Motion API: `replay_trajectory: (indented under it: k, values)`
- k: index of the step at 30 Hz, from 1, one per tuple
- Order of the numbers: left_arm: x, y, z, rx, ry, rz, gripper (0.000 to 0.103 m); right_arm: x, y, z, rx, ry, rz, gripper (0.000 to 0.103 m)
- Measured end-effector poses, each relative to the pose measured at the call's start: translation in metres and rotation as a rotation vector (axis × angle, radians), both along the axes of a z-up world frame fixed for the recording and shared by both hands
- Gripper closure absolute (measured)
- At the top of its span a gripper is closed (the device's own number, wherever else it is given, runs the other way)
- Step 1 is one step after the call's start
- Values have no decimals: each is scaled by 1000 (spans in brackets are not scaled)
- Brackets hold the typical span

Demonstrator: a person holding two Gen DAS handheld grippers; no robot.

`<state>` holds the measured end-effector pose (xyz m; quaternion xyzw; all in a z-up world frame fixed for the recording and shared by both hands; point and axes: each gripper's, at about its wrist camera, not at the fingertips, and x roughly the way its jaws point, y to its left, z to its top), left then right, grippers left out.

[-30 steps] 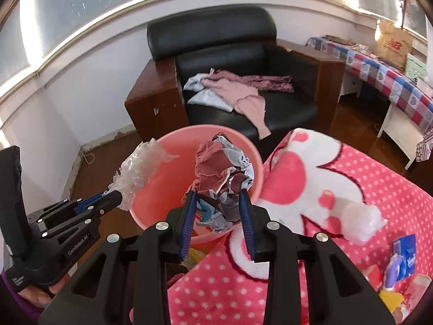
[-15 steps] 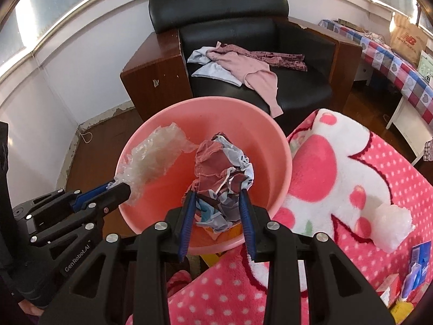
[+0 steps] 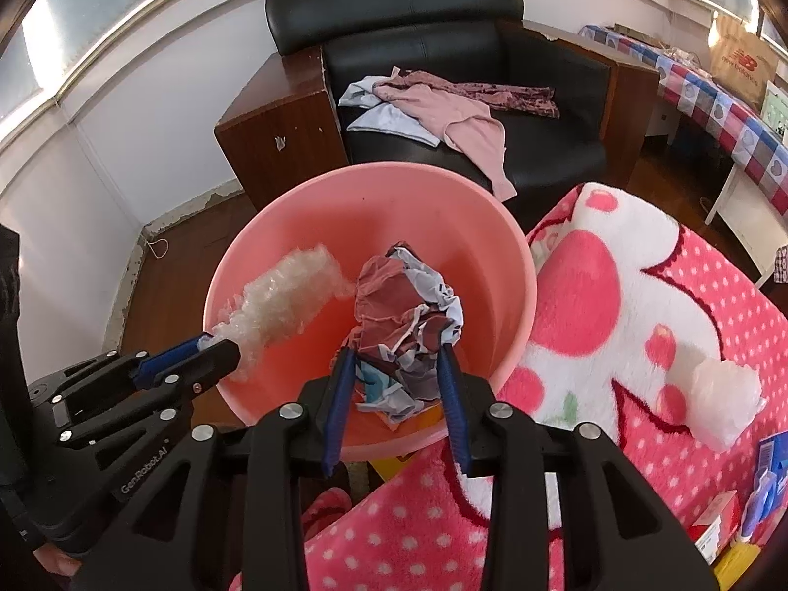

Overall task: Collect trash
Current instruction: 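Carry the plastic wrap and foil wrapper over the pink bucket and open both tools, then move both open tools back over the trash on the table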

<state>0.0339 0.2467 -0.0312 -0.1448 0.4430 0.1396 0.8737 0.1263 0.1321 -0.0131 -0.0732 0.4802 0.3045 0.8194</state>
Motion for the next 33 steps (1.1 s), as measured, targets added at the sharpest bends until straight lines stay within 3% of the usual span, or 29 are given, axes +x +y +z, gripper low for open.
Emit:
replay_trajectory:
  k: [6, 11, 20, 33]
  values:
    - [-4, 0, 4, 0, -16, 5, 72, 1, -4, -1, 4, 6, -7, 66]
    - [-7, 2, 10, -1, -35, 9, 70, 1, -4, 2, 15, -3, -3, 58]
    - [-14, 0, 17, -4, -55, 11, 67, -8, -15, 14, 33, -28, -17, 58]
    - [-30, -26, 40, -19, -116, -45, 59, -37, -75, 49, 77, -105, -108, 58]
